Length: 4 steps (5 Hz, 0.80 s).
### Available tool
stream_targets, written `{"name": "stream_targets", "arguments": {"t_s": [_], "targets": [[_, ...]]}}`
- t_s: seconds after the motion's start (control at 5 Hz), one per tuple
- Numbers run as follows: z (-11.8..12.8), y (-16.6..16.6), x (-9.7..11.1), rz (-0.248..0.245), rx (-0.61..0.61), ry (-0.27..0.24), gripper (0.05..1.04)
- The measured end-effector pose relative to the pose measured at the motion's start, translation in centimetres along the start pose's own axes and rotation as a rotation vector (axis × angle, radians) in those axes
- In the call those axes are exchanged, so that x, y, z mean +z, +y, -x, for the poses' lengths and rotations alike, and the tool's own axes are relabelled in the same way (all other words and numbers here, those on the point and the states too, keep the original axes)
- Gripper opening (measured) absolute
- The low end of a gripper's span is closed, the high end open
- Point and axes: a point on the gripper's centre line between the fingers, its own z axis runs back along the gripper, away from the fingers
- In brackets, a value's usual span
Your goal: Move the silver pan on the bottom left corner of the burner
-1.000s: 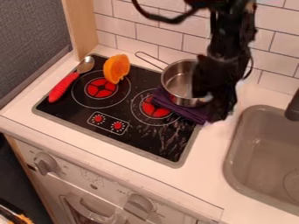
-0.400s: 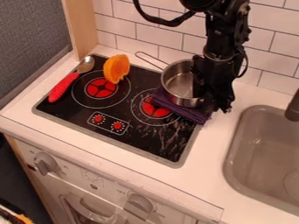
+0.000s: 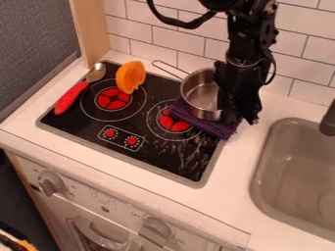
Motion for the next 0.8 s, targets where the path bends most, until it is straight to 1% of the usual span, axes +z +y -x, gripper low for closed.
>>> {"name": "stream_targets", "arguments": {"t_s": [0.2,0.4,0.6,0.8], "targets": [[0.4,0.1,0.4,0.008,-0.026,-0.015,0.085],[1.0,0.6,3.3,-0.002,-0.05,-0.093,0.084],[2.5,0.6,7.9,-0.024,-0.085,-0.218,0.084],[6.4,1.2,10.4,-0.061,-0.044,-0.252,0.084]]}}
